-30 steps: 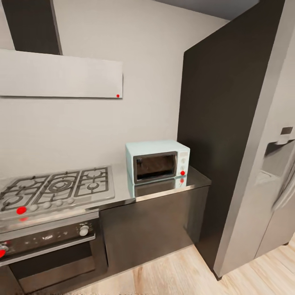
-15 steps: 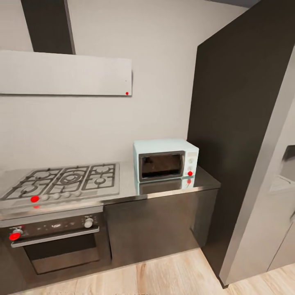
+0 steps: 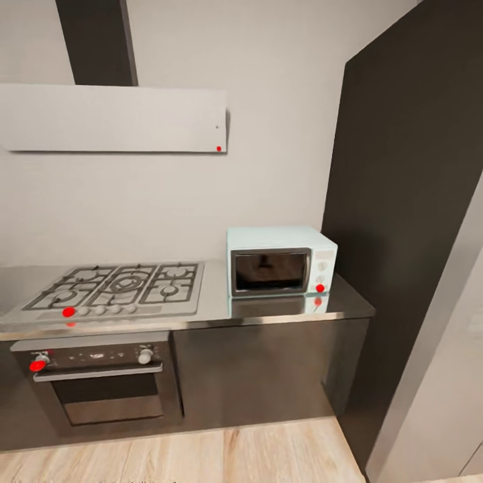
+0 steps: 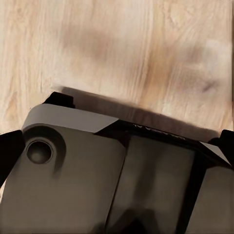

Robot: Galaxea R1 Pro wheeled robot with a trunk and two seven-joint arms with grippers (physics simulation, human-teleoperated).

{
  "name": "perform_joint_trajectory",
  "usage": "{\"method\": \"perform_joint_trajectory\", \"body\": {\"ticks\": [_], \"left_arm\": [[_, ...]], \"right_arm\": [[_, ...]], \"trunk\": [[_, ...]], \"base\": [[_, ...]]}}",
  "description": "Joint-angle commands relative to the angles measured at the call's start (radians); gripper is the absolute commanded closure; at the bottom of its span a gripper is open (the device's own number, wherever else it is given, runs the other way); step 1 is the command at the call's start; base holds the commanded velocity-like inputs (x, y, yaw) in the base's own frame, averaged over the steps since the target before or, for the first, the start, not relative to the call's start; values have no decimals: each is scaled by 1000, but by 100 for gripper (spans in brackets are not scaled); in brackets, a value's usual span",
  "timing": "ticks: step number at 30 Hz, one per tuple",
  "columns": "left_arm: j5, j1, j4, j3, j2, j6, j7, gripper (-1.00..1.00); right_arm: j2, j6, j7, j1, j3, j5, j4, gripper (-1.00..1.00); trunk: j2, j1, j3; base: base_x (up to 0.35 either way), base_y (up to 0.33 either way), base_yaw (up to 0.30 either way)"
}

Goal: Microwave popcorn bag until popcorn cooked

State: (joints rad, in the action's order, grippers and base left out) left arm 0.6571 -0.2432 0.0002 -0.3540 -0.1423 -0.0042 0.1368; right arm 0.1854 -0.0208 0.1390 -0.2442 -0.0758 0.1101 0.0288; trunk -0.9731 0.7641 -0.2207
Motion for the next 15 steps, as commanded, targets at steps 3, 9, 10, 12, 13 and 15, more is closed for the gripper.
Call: {"method": "perform_joint_trajectory", "body": {"ticks": [3, 9, 10, 12, 13, 15], "left_arm": [[7, -1, 0, -8, 0, 0, 4, -100], [7, -1, 0, -8, 0, 0, 4, -100], [7, -1, 0, -8, 1, 0, 4, -100], [7, -1, 0, -8, 1, -1, 4, -100], [7, -1, 0, -8, 1, -1, 3, -100], [7, -1, 0, -8, 1, -1, 4, -100]], "right_arm": [[-1, -2, 2, -1, -7, 4, 2, -100], [-2, -2, -5, -1, -6, -4, 2, -100], [-2, -2, -5, -1, -6, -4, 2, -100], [-4, -1, -5, -1, -6, -5, 2, -100], [-4, -1, -5, -1, -5, -5, 2, -100], [-4, -1, -6, -1, -5, -4, 2, -100]], "trunk": [[-1, 0, -5], [-1, 0, -6], [-1, 0, -6], [-1, 0, -6], [-1, 0, -6], [-1, 0, -6]], "base": [[100, -288, 233], [101, -288, 69], [101, -288, 4], [101, -288, 1], [101, -287, 0], [100, -271, 0]]}}
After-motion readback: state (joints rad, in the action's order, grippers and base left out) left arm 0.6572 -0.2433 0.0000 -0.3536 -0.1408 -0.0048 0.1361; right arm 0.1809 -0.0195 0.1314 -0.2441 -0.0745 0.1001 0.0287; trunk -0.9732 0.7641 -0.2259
